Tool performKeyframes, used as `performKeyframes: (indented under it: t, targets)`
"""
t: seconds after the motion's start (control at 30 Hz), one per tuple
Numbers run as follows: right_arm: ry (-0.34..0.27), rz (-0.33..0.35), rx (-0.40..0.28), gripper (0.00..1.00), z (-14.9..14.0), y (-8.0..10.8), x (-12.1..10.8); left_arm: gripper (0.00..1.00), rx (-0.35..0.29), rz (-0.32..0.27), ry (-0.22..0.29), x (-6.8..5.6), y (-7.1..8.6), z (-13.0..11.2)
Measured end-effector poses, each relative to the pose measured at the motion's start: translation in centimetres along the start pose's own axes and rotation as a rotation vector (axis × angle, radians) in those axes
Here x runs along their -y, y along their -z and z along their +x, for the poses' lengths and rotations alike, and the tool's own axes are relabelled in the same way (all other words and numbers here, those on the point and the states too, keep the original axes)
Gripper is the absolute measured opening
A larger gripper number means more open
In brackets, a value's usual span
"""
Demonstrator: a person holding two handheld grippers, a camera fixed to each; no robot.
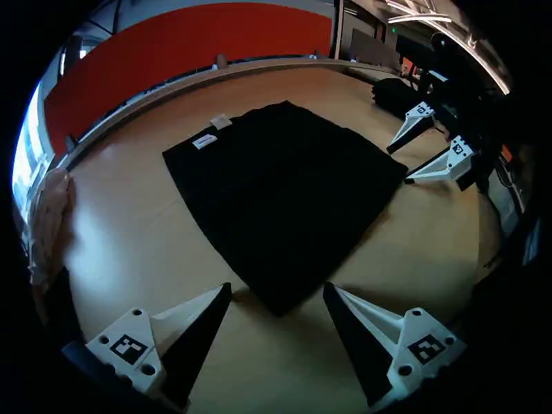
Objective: Fold towel
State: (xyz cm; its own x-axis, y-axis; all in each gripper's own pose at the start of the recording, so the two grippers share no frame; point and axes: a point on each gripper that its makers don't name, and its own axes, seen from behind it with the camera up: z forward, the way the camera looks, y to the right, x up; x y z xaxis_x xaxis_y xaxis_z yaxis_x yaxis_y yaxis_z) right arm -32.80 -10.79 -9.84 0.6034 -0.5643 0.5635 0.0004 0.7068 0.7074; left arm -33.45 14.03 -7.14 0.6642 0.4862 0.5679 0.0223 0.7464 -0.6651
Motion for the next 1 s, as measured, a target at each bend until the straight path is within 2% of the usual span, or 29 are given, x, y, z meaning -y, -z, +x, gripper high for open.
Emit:
performKeyframes:
  t: [0.23, 0.43, 0.57, 0.73, 0.83, 0.97, 1.0]
  targets:
    - [0.002, 0.001, -0.005, 0.83, -0.1, -0.1, -0.2, 0.99, 0.012, 0.0, 0.006, -0.2, 0.0, 0.0]
    - [0.014, 0.008, -0.006, 0.69, 0.0, -0.1, 0.0, 0.94, 0.018, 0.01, 0.015, -0.1, -0.1, 0.0]
    - [0.02, 0.013, -0.008, 0.64, 0.1, 0.0, 0.2, 0.84, 0.021, 0.027, 0.016, 0.1, -0.1, 0.0]
    - [0.028, 0.022, -0.007, 0.58, 0.2, 0.0, 0.5, 0.77, 0.023, 0.034, 0.01, 0.0, -0.1, 0.0]
    - [0.035, 0.028, -0.006, 0.51, 0.2, 0.0, 0.7, 0.72, 0.026, 0.034, 0.008, -0.1, -0.2, 0.0]
    - [0.039, 0.033, -0.006, 0.39, 0.3, 0.1, 1.0, 0.56, 0.027, 0.035, 0.007, -0.3, -0.2, 0.0]
    - [0.039, 0.033, -0.006, 0.36, 0.3, 0.0, 1.0, 0.54, 0.027, 0.036, 0.007, -0.4, -0.1, 0.0]
